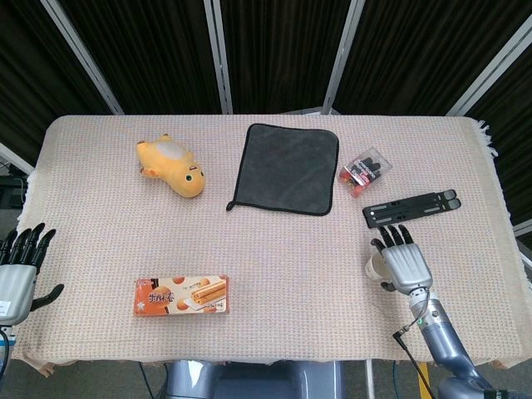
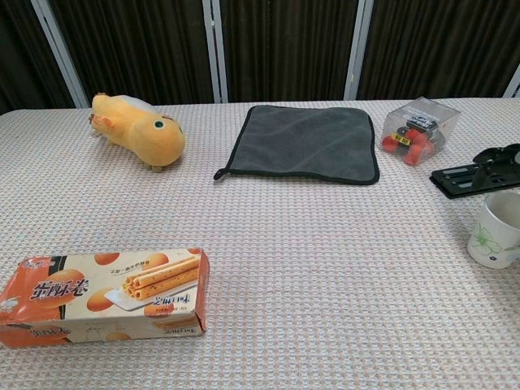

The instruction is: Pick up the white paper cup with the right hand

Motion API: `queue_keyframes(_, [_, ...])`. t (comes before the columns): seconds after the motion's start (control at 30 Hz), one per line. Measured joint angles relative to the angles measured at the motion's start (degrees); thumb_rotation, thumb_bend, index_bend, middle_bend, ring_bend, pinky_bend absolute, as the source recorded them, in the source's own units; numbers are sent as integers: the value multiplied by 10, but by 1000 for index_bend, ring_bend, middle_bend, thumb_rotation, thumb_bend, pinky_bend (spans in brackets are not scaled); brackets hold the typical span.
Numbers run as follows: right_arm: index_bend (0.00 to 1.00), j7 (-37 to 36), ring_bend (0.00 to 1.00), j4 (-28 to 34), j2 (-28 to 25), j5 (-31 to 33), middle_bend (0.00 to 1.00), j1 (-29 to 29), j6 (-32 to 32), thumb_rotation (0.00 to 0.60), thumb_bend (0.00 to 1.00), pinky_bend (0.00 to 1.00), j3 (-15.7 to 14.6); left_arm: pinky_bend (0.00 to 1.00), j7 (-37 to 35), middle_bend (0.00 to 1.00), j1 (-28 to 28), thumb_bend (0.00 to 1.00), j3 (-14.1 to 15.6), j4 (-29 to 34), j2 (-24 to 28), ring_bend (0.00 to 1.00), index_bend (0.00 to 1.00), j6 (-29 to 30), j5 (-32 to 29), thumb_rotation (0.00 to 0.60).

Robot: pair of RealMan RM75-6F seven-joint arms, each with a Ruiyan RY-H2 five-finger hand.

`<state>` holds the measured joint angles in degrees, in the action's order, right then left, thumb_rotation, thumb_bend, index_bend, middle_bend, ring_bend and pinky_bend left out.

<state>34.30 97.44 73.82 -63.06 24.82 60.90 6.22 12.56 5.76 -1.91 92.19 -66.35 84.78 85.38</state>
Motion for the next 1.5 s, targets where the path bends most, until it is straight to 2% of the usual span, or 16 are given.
queue_keyframes(0.17, [393,-1,0,-15,8,5,185,3,3,600,148,0,-3,0,0,0,1,127,0,-1,-1,0,0,-3,-2,600])
queue_keyframes(0.43, [524,-37,0,-25,18,-29,281,2,21,600,161,0,-7,0,2,0,1,126,1,1,-1,0,0,-4,-1,600])
queue_keyframes(0.63, [527,-99,0,-28,23,-80,285,-2,46,600,159,0,-5,0,5,0,2,129,1,0,-3,0,0,-5,-1,600])
queue_keyframes(0.8, [527,-149,0,-28,28,-92,285,-3,55,600,158,0,4,0,5,0,2,127,1,0,-4,0,0,-5,0,600])
queue_keyframes(0.97, [527,-186,0,-42,33,-75,285,1,35,600,155,0,13,0,5,0,3,126,0,-1,-4,0,0,-7,-4,600])
queue_keyframes(1.3, [527,-198,0,-132,68,-39,280,17,-12,600,156,0,13,0,5,0,6,128,-6,-3,-6,0,0,-11,-14,600])
queue_keyframes(1.4, [509,-193,0,-148,74,-35,214,19,-11,600,154,0,13,0,6,0,6,126,-4,-4,-6,0,0,-12,-13,600])
queue_keyframes(1.5, [433,-171,0,-155,76,-29,137,19,-7,600,153,0,12,0,6,0,6,127,-4,-5,-6,0,0,-12,-13,600])
